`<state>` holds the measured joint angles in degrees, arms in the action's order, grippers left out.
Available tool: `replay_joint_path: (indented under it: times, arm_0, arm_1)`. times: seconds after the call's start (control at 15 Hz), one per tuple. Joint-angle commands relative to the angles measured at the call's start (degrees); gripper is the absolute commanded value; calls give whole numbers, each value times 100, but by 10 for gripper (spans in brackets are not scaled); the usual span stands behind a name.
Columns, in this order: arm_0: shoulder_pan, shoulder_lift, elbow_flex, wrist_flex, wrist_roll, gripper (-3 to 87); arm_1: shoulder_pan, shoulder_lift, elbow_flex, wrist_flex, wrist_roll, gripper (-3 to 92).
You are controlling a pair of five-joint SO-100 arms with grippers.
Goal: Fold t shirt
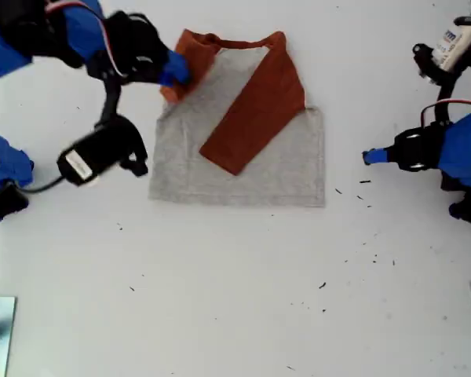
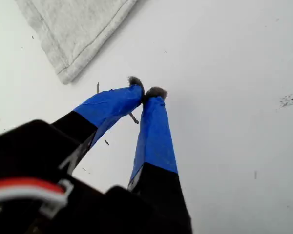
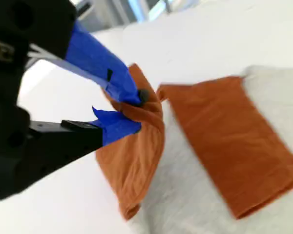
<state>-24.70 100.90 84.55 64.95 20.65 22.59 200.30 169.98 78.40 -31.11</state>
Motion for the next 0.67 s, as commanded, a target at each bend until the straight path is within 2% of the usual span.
replay_joint_path:
  times: [0.0, 0.07, 0.2, 0.27, 0.33, 0.4, 0.53, 0.6]
  arm_0:
    - [1547, -1116, -2892, -246, 1063, 362]
    - [1397, -1028, -2839, -26, 642, 164]
    - [545, -492, -2136, 703, 387, 142]
    - [255, 18, -1503, 677, 466, 142]
    - [44, 659, -747, 431, 650, 128]
    - [-193, 1433, 211, 325, 483, 120]
    - [-545, 3454, 3015, -457, 387, 77]
    - [-677, 4140, 4104, -492, 193, 73]
  arm_1:
    - [53, 26, -44, 79, 114, 35]
    - [53, 26, -88, 88, 132, 35]
    - [44, 26, -114, 105, 141, 35]
    - [0, 26, -114, 105, 176, 35]
    - [-9, 26, -114, 114, 176, 35]
    - [-9, 26, -114, 114, 176, 35]
    - [0, 26, -97, 114, 185, 35]
    - [0, 26, -79, 114, 176, 35]
